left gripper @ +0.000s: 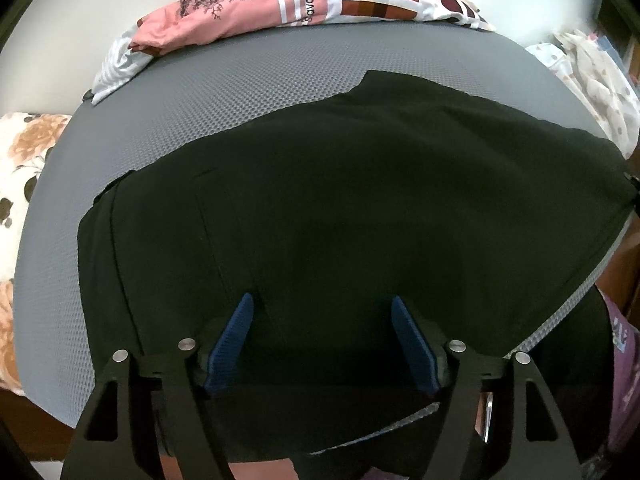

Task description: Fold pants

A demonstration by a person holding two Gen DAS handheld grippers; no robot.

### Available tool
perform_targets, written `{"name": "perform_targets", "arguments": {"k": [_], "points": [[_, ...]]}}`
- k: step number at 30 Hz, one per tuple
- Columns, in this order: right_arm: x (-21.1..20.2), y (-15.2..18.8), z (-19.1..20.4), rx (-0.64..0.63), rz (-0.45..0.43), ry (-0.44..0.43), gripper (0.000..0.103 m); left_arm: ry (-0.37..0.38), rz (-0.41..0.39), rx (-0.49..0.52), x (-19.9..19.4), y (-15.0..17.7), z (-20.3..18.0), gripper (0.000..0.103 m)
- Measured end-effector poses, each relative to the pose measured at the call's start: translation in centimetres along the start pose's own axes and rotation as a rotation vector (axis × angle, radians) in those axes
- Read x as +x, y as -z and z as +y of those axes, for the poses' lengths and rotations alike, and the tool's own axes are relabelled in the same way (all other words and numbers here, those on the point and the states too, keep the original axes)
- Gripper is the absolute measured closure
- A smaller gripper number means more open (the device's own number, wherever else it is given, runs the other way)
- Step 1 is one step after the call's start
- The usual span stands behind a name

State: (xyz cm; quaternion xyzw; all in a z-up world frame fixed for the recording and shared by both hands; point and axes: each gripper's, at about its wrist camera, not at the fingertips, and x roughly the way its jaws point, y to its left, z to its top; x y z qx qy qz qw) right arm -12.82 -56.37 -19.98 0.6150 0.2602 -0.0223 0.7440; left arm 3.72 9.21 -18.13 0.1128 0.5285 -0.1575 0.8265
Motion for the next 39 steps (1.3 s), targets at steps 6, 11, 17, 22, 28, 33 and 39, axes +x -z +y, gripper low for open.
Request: {"name": "perform_targets", "arguments": {"k": [6, 11, 17, 22, 28, 33, 39], "points": [[-1.2, 0.0, 1.1, -0.032, -0.009, 0.049, 0.1, 0.003, -0.007, 0.019, 0.3, 0.1, -0.1, 0.025], [-2.1, -0.9, -0.7, 0.018, -0.003, 0.064, 0.1, 0.023, 0.001, 0.048, 0.3, 0.0, -0.2, 0.023], [-5.2, -0.8, -5.1, 0.206, -0.07, -0.093, 0.098, 0.029, 0.011, 0.062, 0.6, -0.2, -0.7, 0.015], [-6.8, 0.5, -2.5, 0.137, -0.076, -0.111, 0.089, 0.043, 0.011, 0.078, 1.1, -0.3, -0.9, 0.005], [0.0, 7.9, 4.9, -0.025, 0.211, -0.12, 0.06, 0.047, -0.01, 0.077, 1.4, -0.1, -0.8, 0.0], [5.7, 12.9, 6.2, -0.056, 0.368, -0.014, 0.06, 0.053, -0.027, 0.081, 1.4, 0.0, -0.7, 0.0], [7.7, 14.1, 6.5, -0.054, 0.352, 0.022, 0.061, 0.061, -0.059, 0.077, 1.2, 0.6, -0.6, 0.0]]}}
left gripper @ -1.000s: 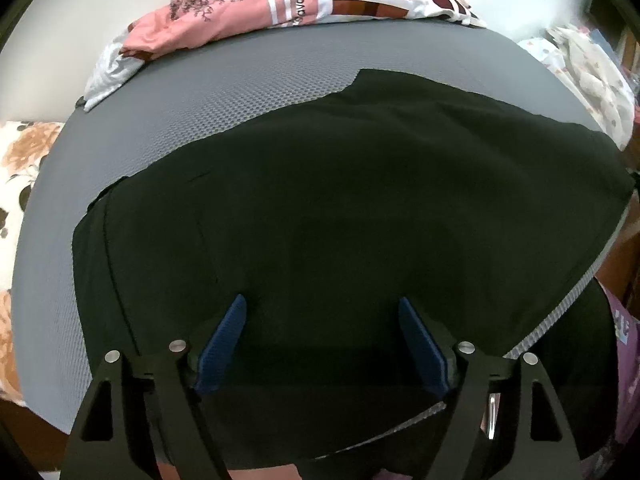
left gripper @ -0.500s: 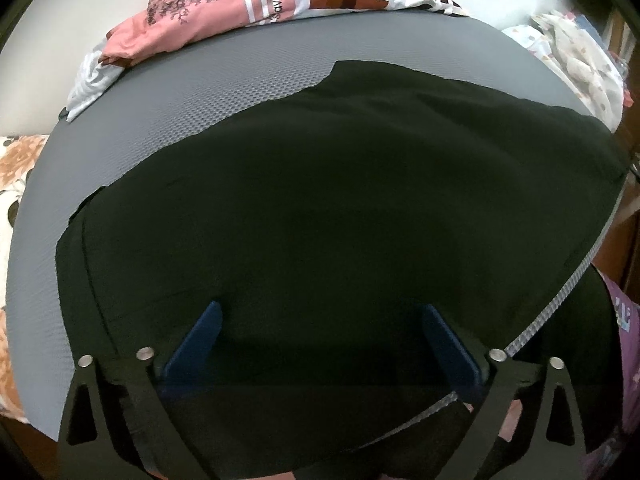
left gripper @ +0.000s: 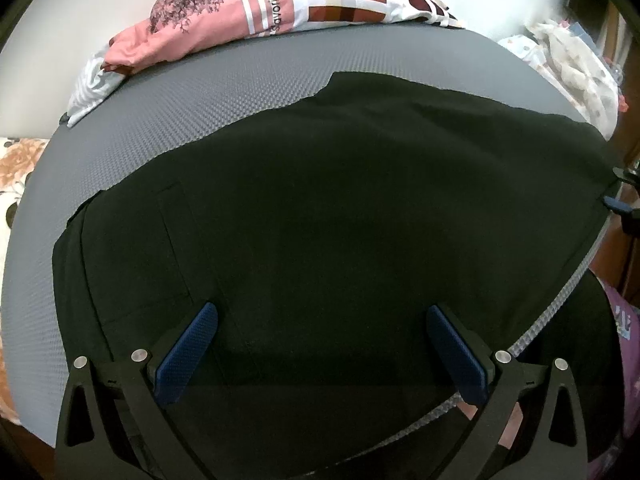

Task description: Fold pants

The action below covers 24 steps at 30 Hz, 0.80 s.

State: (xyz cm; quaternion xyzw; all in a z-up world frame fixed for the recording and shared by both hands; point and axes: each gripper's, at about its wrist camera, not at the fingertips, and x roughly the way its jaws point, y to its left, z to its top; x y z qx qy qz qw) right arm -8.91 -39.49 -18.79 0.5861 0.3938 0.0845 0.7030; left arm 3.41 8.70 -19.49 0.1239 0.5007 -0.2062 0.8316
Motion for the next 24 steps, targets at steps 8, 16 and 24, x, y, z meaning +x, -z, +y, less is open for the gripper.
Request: {"name": "perform_targets", "arguments": {"k": [8, 16, 24], "points": [[3.8, 2.0, 1.3, 0.008, -0.021, -0.065, 0.054, -0.002, -0.022, -0.004, -0.1, 0.2, 0.0, 0.0], [3.6, 3.5, 2.9, -0.066, 0.03, 0.016, 0.097, 0.0, 0.008, 0.021, -0.4, 0.1, 0.4, 0.0], [3.8, 3.7, -0.1, -0.004, 0.082, 0.034, 0.101, -0.016, 0.013, -0.033, -0.6, 0.4, 2.9, 0.0]]}}
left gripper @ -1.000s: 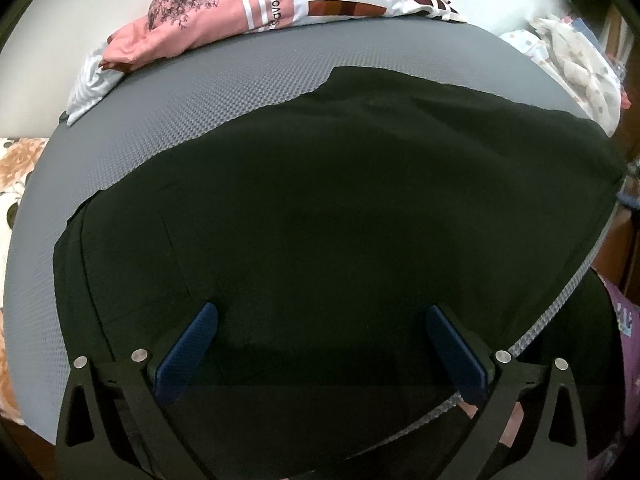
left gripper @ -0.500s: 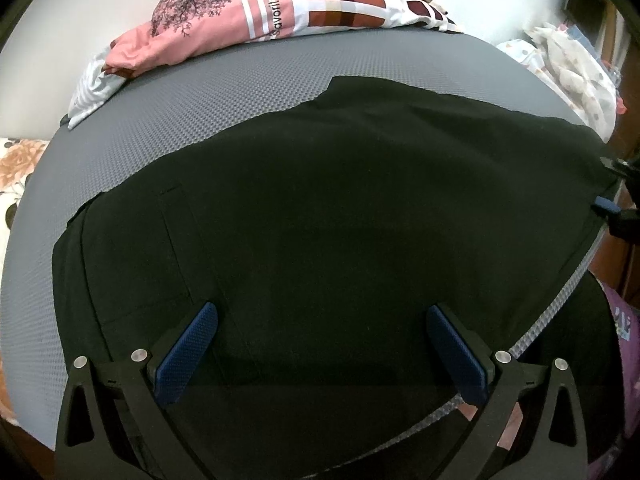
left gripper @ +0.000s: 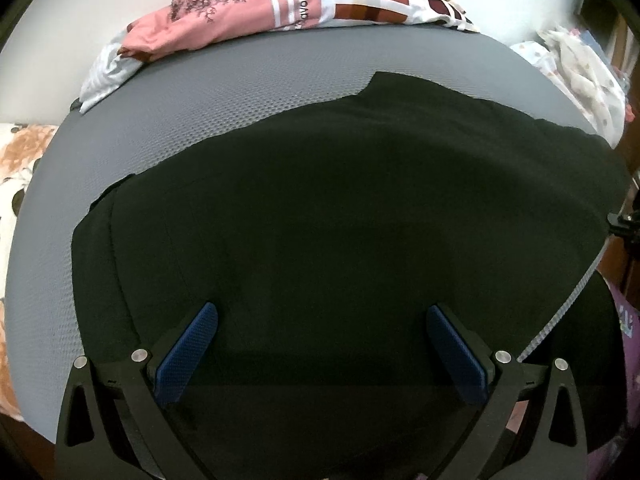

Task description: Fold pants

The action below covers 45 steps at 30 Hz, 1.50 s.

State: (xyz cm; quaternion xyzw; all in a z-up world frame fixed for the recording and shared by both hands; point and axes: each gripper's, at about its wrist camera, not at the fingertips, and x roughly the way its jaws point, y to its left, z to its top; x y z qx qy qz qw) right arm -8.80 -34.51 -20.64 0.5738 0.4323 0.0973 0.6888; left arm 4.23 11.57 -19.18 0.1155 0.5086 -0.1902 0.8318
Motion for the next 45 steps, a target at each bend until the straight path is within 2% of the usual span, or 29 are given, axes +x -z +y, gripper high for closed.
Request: {"name": "perform_targets", "arguments": {"k": [5, 6, 8, 11, 13, 16, 17, 18, 22, 24, 27, 31, 32, 33, 34, 35, 37, 39, 41, 42, 45], "points": [[0.1, -0.2, 0.3, -0.001, 0.021, -0.008, 0.097, -0.001, -0.006, 0.01, -0.1, 0.2, 0.1, 0.0], [0.2, -0.2, 0.3, 0.006, 0.026, -0.035, 0.092, -0.001, -0.004, 0.011, -0.1, 0.1, 0.1, 0.0], [0.5, 0.0, 0.9, -0.005, 0.031, -0.035, 0.089, 0.002, -0.004, 0.012, -0.1, 0.2, 0.1, 0.0], [1.8, 0.3, 2.0, -0.011, 0.06, -0.059, 0.069, 0.004, -0.003, 0.018, -0.1, 0.2, 0.2, 0.0], [3.1, 0.5, 2.9, -0.025, 0.079, -0.07, 0.064, 0.005, 0.002, 0.018, -0.2, 0.1, 0.3, 0.0], [4.6, 0.7, 3.8, -0.05, 0.089, -0.054, 0.067, 0.003, 0.0, 0.019, -0.2, 0.1, 0.3, 0.0], [5.2, 0.9, 4.1, -0.061, 0.101, -0.031, 0.083, 0.001, -0.001, 0.02, -0.2, 0.1, 0.4, 0.0], [5.7, 1.2, 4.3, -0.085, 0.123, 0.005, 0.096, -0.001, -0.002, 0.02, -0.2, 0.1, 0.3, 0.0], [5.2, 2.3, 4.9, -0.119, 0.15, -0.005, 0.097, -0.001, -0.002, 0.022, -0.2, 0.2, 0.4, 0.0], [5.3, 2.5, 4.9, -0.146, 0.161, 0.041, 0.097, -0.001, -0.001, 0.028, -0.2, 0.3, 0.3, 0.0], [6.4, 1.7, 3.1, -0.062, 0.199, 0.023, 0.103, -0.002, 0.005, 0.03, -0.3, 0.3, 0.3, 0.0], [6.4, 1.7, 3.6, -0.069, 0.263, 0.046, 0.096, -0.029, 0.038, 0.028, -0.4, 0.0, 0.1, 0.0], [6.2, 2.1, 4.4, -0.096, 0.311, 0.078, 0.084, -0.047, 0.044, 0.025, -0.5, -0.1, 0.0, 0.0], [5.8, 2.7, 5.8, -0.166, 0.332, 0.117, 0.065, -0.059, 0.048, 0.023, -0.7, -0.1, 0.0, 0.0], [5.6, 3.1, 7.1, -0.237, 0.338, 0.138, 0.061, -0.073, 0.048, 0.022, -0.9, -0.1, -0.1, 0.0], [5.2, 3.9, 9.5, -0.364, 0.352, 0.155, 0.061, -0.084, 0.044, 0.021, -1.0, 0.0, 0.0, 0.0], [4.5, 4.9, 14.2, -0.545, 0.349, 0.111, 0.061, -0.121, 0.023, 0.014, -1.4, 0.2, 0.3, 0.0], [4.5, 4.8, 19.8, -0.77, 0.254, 0.094, 0.062, -0.143, 0.013, -0.036, -1.5, 0.4, 1.4, 0.0], [6.9, 3.8, 23.7, -0.959, 0.167, 0.151, 0.062, -0.142, 0.013, -0.108, -1.5, 0.5, 2.8, 0.0], [8.5, 3.0, 24.7, -0.994, 0.15, 0.175, 0.062, -0.138, 0.01, -0.146, -1.5, 0.7, 3.7, 0.0], [14.8, 0.4, 27.0, -1.085, 0.174, 0.208, 0.062, -0.175, 0.001, -0.215, -1.7, 1.2, 5.8, 0.0]]}}
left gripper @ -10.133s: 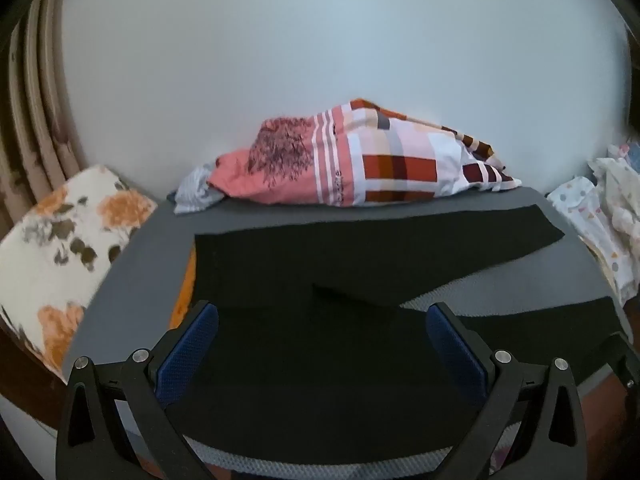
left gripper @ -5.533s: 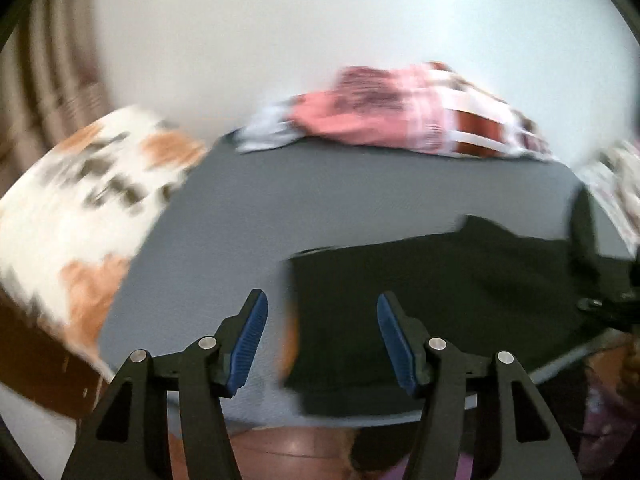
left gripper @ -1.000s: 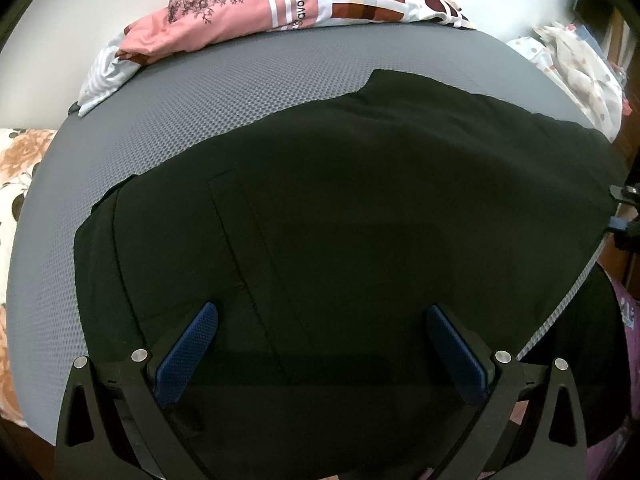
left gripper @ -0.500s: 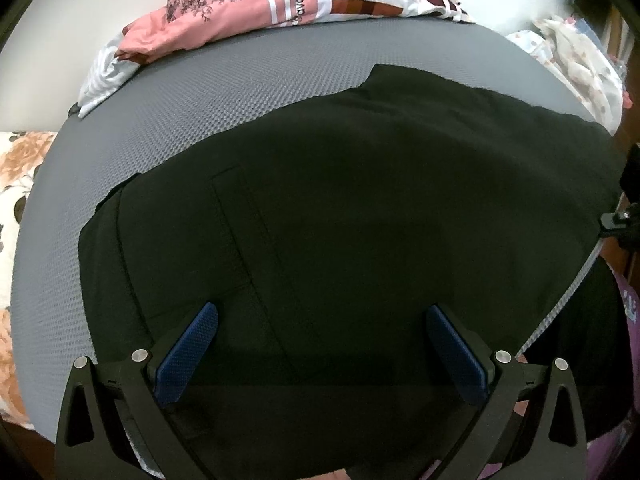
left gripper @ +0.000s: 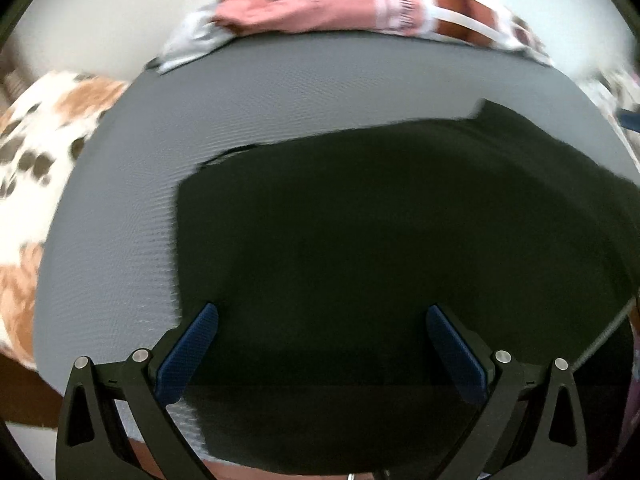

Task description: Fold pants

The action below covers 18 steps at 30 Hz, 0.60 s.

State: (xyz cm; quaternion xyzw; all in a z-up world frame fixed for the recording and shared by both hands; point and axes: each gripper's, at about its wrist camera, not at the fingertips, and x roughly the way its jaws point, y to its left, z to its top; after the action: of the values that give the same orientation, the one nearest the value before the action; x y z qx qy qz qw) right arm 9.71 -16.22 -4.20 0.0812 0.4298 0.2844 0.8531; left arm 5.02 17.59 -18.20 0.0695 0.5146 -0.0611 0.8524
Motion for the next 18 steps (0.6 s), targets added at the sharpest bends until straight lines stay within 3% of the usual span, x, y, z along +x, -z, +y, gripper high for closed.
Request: {"name": "perform_targets", "arguments": {"k": [2, 5, 8, 10, 12, 14, 18], "points": [[3.8, -2.1, -0.3, -0.051, 0.048, 0.025, 0.062, -0.013, 0.003, -0.066, 0.4, 0.2, 1.8, 0.0], [8.6, -4.6, -1.3, -0.09, 0.109, 0.042, 0.062, 0.088, 0.023, -0.22, 1.6, 0.7, 5.1, 0.0], [12.3, -5.6, -2.4, -0.105, 0.199, 0.02, 0.062, 0.07, 0.022, -0.239, 1.6, 0.6, 6.0, 0.0], [14.0, -5.5, -2.3, -0.127, 0.261, -0.006, 0.07, 0.06, 0.016, -0.228, 1.7, 0.6, 5.9, 0.0], [15.0, -5.1, -1.8, -0.177, 0.287, 0.041, 0.087, 0.06, 0.01, -0.227, 1.7, 0.5, 5.9, 0.0], [14.5, -5.1, -1.6, -0.167, 0.256, 0.033, 0.094, 0.061, 0.005, -0.224, 1.7, 0.5, 5.9, 0.0], [15.4, -4.9, -2.0, -0.144, 0.23, 0.142, 0.102, 0.054, -0.011, -0.219, 1.6, 0.7, 5.4, 0.0]]}}
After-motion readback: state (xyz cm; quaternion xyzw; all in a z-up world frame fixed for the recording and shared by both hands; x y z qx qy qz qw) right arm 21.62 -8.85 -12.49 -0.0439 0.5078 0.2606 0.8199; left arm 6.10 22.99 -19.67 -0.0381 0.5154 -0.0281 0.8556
